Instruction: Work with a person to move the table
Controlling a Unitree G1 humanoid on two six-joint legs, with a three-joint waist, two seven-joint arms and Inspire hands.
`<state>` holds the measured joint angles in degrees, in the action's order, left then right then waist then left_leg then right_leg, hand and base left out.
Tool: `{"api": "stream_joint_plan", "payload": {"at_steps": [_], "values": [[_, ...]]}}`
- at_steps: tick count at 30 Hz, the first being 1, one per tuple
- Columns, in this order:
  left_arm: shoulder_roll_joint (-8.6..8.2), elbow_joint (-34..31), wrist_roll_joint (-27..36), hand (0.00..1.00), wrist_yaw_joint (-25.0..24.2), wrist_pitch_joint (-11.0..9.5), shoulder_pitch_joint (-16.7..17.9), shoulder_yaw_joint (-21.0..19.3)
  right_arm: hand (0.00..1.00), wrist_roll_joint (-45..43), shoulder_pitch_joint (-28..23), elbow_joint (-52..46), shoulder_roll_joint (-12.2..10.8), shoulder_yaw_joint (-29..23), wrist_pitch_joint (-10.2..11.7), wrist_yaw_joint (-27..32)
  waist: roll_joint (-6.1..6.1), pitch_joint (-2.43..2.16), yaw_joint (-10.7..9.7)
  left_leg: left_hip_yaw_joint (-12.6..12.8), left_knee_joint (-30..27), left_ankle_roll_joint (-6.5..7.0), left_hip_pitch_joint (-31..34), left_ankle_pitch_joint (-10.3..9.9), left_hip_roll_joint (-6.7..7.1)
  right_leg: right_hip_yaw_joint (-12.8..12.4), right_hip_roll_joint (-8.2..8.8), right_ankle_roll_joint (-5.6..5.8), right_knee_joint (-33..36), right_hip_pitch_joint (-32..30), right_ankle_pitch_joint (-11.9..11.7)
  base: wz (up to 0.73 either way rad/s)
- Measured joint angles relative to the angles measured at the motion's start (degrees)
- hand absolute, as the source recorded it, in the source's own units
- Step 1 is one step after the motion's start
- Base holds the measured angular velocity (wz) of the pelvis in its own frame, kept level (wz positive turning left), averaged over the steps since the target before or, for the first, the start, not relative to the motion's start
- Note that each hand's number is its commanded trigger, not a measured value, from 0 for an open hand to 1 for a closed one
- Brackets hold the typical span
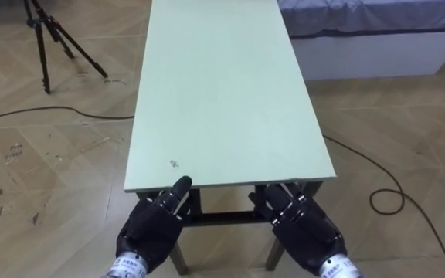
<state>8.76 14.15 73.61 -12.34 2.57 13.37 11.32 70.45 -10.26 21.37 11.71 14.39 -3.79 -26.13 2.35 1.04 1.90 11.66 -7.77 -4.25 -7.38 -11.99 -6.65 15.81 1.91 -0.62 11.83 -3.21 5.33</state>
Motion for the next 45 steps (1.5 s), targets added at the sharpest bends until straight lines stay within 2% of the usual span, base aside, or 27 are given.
{"api": "stream_joint_plan", "payload": {"at_steps": [5,11,14,17,19,23,26,28,35,37,42,45], "values": [[0.04,-0.6,1.2,0.0,1.0,0.0,0.0,0.0,0.0,1.4,0.0,0.0,-0.3,0.3,0.0,-0.1,-0.03,-0.01,0.0,0.0,0.0,0.0,0.3,0.0,-0.03,0.0,0.02,-0.05,0.2,-0.5,0.0,0.0],[0.91,-0.9,1.3,0.0,1.1,0.0,-0.1,0.0,0.0,1.6,0.0,-0.4,-0.4,0.7,0.1,-0.1,-0.12,-0.02,0.2,0.1,0.0,0.01,0.7,0.0,-0.06,-0.1,0.06,-0.16,0.7,-1.1,-0.1,0.0],[0.96,-0.9,3.4,0.0,1.3,0.1,-0.1,0.0,0.0,1.6,0.1,-0.4,-0.4,0.6,-0.2,0.0,-0.11,-0.02,0.2,0.1,-0.1,0.01,0.7,0.0,-0.05,-0.1,0.09,-0.2,0.8,-1.1,-0.1,0.0],[1.47,-0.9,6.1,0.0,1.8,1.4,-0.6,-0.2,0.0,2.1,0.1,-1.5,-0.2,0.1,-1.8,1.3,-0.09,-0.01,0.6,0.2,-0.1,0.02,0.6,0.0,-0.07,-0.4,0.08,-0.26,0.9,-1.2,-0.1,-0.05],[1.47,-0.9,9.2,0.0,2.2,2.7,-0.9,-0.8,0.0,4.2,0.1,-1.7,0.2,0.1,-3.1,1.8,-0.05,0.02,1.8,0.6,-0.1,0.01,0.1,0.0,-0.17,-1.3,0.07,-0.43,0.9,-1.2,-0.3,-0.18],[1.47,-0.9,10.9,0.0,3.1,4.3,-1.4,-1.5,0.0,7.3,0.2,-2.0,0.2,0.1,-4.2,2.5,0.23,0.18,2.0,0.7,-0.1,0.01,0.0,0.0,-0.2,-1.3,-0.02,-0.52,0.9,-1.1,-0.3,-0.02],[1.45,-0.9,12.7,0.0,4.8,5.8,-2.2,-2.3,0.0,11.1,0.3,-3.2,0.1,-0.2,-5.8,4.6,0.63,0.38,2.0,0.7,-0.1,0.01,-0.1,0.0,-0.2,-1.3,-0.03,-0.6,0.9,-1.0,-0.4,0.0],[1.45,-0.9,13.7,0.0,5.7,6.0,-2.6,-2.3,0.0,12.7,0.3,-4.0,-0.1,-0.4,-6.3,5.9,0.82,0.45,2.1,0.7,-0.1,0.03,-0.1,0.0,-0.19,-1.3,-0.02,-0.62,0.9,-1.0,-0.4,0.0],[1.3,-0.9,14.1,0.0,6.7,7.6,-2.9,-3.5,0.0,15.1,0.3,-4.2,-0.8,-1.2,-6.8,7.8,0.87,0.41,2.1,0.7,-0.1,0.05,-0.3,0.0,-0.21,-1.4,-0.09,-0.73,0.9,-0.8,-0.6,0.0],[1.24,-0.9,14.5,0.0,7.0,8.7,-3.0,-4.3,0.0,15.1,0.3,-4.3,-1.1,-2.0,-7.4,8.2,0.88,0.41,2.1,0.7,-0.2,0.05,-0.3,0.0,-0.2,-1.4,-0.08,-0.76,0.9,-0.8,-0.7,0.0],[1.11,-0.9,14.8,0.0,7.9,8.8,-3.2,-4.4,0.0,15.7,0.6,-4.4,-1.2,-2.2,-7.5,9.3,0.94,0.39,1.9,0.6,-0.5,0.05,-0.2,0.0,-0.21,-1.5,-0.04,-0.83,0.9,-0.8,-0.8,0.0],[0.83,-0.9,17.5,0.0,9.2,8.8,-3.6,-4.4,0.0,17.5,0.6,-4.7,-1.5,-2.2,-7.5,10.3,1.12,0.36,2.0,0.7,-0.7,0.05,-0.1,0.0,-0.21,-1.5,-0.02,-0.86,0.9,-0.8,-0.9,0.0]]}}
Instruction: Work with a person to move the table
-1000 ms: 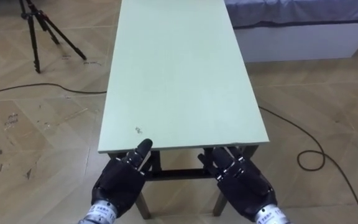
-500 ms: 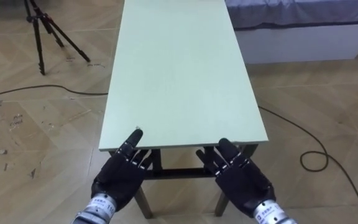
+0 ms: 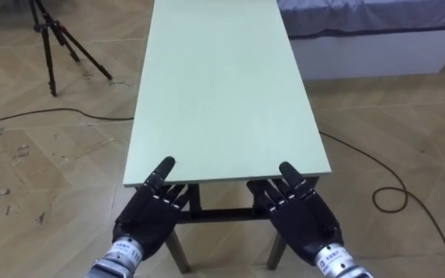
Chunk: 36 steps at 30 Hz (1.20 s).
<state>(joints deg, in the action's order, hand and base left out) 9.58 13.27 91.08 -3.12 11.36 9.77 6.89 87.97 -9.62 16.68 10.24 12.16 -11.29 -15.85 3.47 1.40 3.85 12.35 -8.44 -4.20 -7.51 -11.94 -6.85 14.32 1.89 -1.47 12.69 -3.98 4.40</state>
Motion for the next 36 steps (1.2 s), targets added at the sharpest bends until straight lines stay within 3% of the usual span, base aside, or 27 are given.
{"api": "stream_joint_plan", "payload": {"at_steps": [8,11,20,24,28,29,30,31,33,34,35,36], "values": [[-0.79,0.0,3.9,0.0,3.0,-0.6,-0.7,-0.2,0.0,0.1,0.4,0.0,-1.6,-0.1,1.4,0.8,1.15,0.06,-0.4,0.0,-0.2,0.01,0.1,0.0,-0.01,0.0,-0.01,-0.12,-0.1,0.0,-0.2,0.0],[-2.38,0.0,3.9,0.0,3.7,-0.6,-0.7,-1.4,0.0,0.1,0.4,0.0,-1.7,-0.1,1.4,0.9,1.16,0.05,-0.4,0.0,-0.3,0.05,0.1,0.0,-0.02,0.0,0.0,-0.15,0.0,0.0,-0.2,0.0],[-2.45,0.0,3.9,0.0,5.3,-0.6,-1.5,-1.7,0.0,0.1,0.6,0.0,-2.3,-0.5,1.4,1.6,1.01,0.06,-0.3,-0.1,-0.4,0.11,0.3,0.1,-0.01,0.0,0.04,-0.18,0.1,-0.2,-0.2,0.0],[-2.7,0.0,3.9,0.0,6.8,-0.6,-1.9,-2.3,0.0,0.1,0.6,0.0,-3.9,-1.9,1.4,2.6,0.91,0.05,-0.2,0.0,-0.4,0.11,0.1,0.1,0.0,-0.1,0.01,-0.21,0.1,-0.2,-0.3,-0.01],[-2.7,0.0,3.9,0.0,8.6,-0.6,-2.5,-2.4,0.0,0.1,0.6,0.0,-4.2,-2.9,2.7,3.6,0.89,0.03,0.0,0.0,-0.4,0.12,0.0,0.1,0.01,-0.3,-0.03,-0.34,0.1,-0.1,-0.3,-0.02],[-2.71,-0.1,3.9,0.08,8.9,-0.6,-2.7,-2.4,0.0,0.1,0.7,0.0,-4.2,-3.0,3.0,3.8,0.9,0.03,0.0,0.0,-0.5,0.12,0.0,0.1,0.01,-0.3,-0.04,-0.34,0.0,-0.1,-0.3,0.0],[-2.71,-0.1,3.9,0.31,9.2,-0.6,-2.8,-2.4,0.0,0.1,0.7,0.0,-4.3,-3.5,3.2,4.0,0.9,0.03,0.0,-0.1,-0.6,0.12,0.0,0.1,0.01,-0.3,-0.03,-0.35,0.0,-0.1,-0.3,0.0],[-2.73,-0.1,3.8,0.4,9.3,-0.6,-2.8,-2.4,0.0,0.1,0.7,0.0,-4.4,-3.8,3.3,4.1,0.9,0.03,0.0,-0.1,-0.6,0.12,0.0,0.1,0.01,-0.3,-0.03,-0.38,0.0,-0.1,-0.4,0.0],[-3.0,-0.1,3.8,1.0,9.4,-0.7,-2.8,-2.4,0.0,0.1,0.7,0.0,-4.8,-4.0,3.5,4.3,0.9,0.03,0.1,-0.1,-0.7,0.12,0.0,0.1,0.01,-0.3,-0.03,-0.42,0.0,-0.1,-0.4,0.0],[-3.19,-0.1,3.8,1.0,9.7,-0.9,-2.8,-2.4,0.0,0.1,0.7,0.0,-5.4,-4.1,3.9,4.4,0.88,0.02,0.1,0.0,-0.7,0.12,0.1,0.1,0.01,-0.2,-0.02,-0.45,0.0,-0.1,-0.4,0.0],[-3.33,-0.1,3.8,1.0,9.9,-1.0,-2.8,-2.4,0.51,0.1,0.7,0.0,-5.7,-4.1,4.1,4.5,0.88,0.02,0.0,-0.1,-0.7,0.11,0.1,0.1,0.01,-0.2,-0.01,-0.45,0.0,-0.1,-0.5,0.0],[-3.7,-0.1,3.8,1.0,10.3,-1.4,-2.8,-2.4,0.77,0.2,0.7,0.0,-6.0,-4.1,4.3,4.6,0.88,0.02,0.0,-0.1,-0.7,0.12,0.2,0.1,0.02,-0.2,0.0,-0.43,0.0,-0.1,-0.6,0.0]]}}
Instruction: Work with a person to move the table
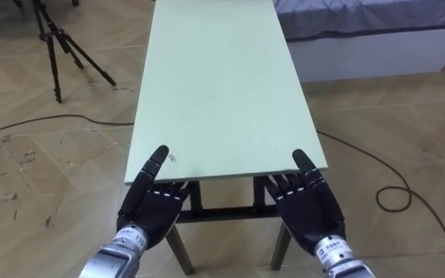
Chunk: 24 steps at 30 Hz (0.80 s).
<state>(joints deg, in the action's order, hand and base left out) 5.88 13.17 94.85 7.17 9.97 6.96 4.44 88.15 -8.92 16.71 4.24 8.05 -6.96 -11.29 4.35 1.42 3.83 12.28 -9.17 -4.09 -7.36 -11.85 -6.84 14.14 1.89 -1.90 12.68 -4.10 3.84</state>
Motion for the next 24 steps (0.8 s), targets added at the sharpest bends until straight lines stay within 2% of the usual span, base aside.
{"api": "stream_joint_plan", "payload": {"at_steps": [1,5,8,10,14,18,24], "values": [[-0.31,0.0,0.0,1.0,0.4,-0.3,0.0,0.0,1.0,0.3,0.0,0.0,0.0,0.0,0.0,0.1,-0.02,-0.01,0.0,0.0,0.0,0.0,0.0,0.0,0.03,0.0,0.02,0.01,0.0,0.0,0.0,0.0],[-0.45,0.0,-0.1,1.0,3.2,-0.6,-0.2,0.0,1.0,0.3,0.0,0.0,-0.2,0.0,0.0,1.5,-0.11,-0.07,-0.1,0.1,0.0,0.0,0.0,0.0,0.02,0.0,0.0,0.02,0.0,0.0,0.0,0.0],[-0.87,0.0,-0.1,1.0,7.7,-1.0,-0.3,0.0,1.0,0.2,0.0,0.5,-0.7,0.3,0.0,6.1,-0.14,-0.08,-0.2,0.0,0.1,0.0,0.0,0.0,0.0,0.1,-0.01,0.07,-0.1,-0.1,0.0,0.0],[-0.91,0.0,-0.6,1.0,8.6,-1.0,-0.3,0.0,1.0,0.3,0.3,1.1,-0.8,0.7,0.0,8.1,-0.14,-0.08,0.0,0.0,0.3,0.0,0.0,0.0,0.0,0.2,-0.03,0.13,-0.2,-0.1,0.0,0.0],[-1.0,0.0,-2.1,1.0,8.8,-1.0,-0.3,0.0,1.0,0.2,1.3,3.0,-1.2,1.2,0.2,10.6,-0.2,-0.1,1.1,-0.2,0.5,0.0,-0.2,0.0,0.04,0.2,-0.04,0.33,-0.2,-0.2,0.1,0.0],[-1.2,0.0,-2.7,1.0,9.6,-1.1,-0.4,0.0,1.0,-0.6,1.6,2.9,-1.4,2.0,1.7,11.8,-0.7,-0.1,1.3,-0.3,0.9,0.0,-0.2,0.0,0.18,0.1,0.01,0.45,-0.2,-0.2,0.2,0.0],[-1.2,0.0,-3.4,1.0,10.2,-1.7,-0.5,0.0,1.0,-0.8,1.7,2.9,-1.9,2.2,1.9,12.4,-0.73,-0.11,1.3,-0.3,0.9,0.0,-0.2,0.0,0.38,0.0,0.01,0.6,-0.3,-0.2,0.3,0.0]]}}
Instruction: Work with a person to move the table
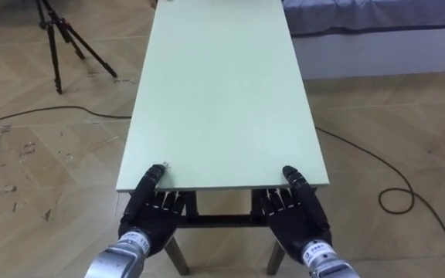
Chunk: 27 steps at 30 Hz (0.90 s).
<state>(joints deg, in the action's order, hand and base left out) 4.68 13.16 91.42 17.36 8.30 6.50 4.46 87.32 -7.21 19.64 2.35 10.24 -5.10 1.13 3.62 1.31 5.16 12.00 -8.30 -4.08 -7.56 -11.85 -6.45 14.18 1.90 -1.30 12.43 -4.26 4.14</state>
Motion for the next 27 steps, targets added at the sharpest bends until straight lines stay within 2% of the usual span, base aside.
{"api": "stream_joint_plan", "payload": {"at_steps": [16,21,27], "values": [[-0.01,0.0,0.0,1.0,0.0,-0.1,0.0,0.0,1.0,0.0,0.0,0.0,-0.1,0.1,0.2,0.0,0.07,0.02,0.0,-0.1,0.0,0.0,0.0,0.0,0.01,0.0,-0.02,0.01,0.0,0.0,0.0,0.0],[-0.04,-0.6,0.0,1.0,-0.2,-0.2,-0.3,0.0,1.0,0.0,0.6,-0.4,-0.1,0.3,0.9,0.0,0.07,0.02,0.3,-0.8,0.0,0.0,0.1,0.0,0.08,0.0,-0.01,0.04,0.2,0.0,0.0,0.02],[-0.22,-1.9,0.0,1.0,-2.2,-1.9,-0.4,0.0,1.0,0.3,1.8,-2.4,0.1,1.0,1.4,0.2,0.11,-0.01,0.0,-1.2,-0.2,0.01,0.4,0.0,0.12,0.0,0.06,0.03,0.2,0.1,0.0,0.02]]}}
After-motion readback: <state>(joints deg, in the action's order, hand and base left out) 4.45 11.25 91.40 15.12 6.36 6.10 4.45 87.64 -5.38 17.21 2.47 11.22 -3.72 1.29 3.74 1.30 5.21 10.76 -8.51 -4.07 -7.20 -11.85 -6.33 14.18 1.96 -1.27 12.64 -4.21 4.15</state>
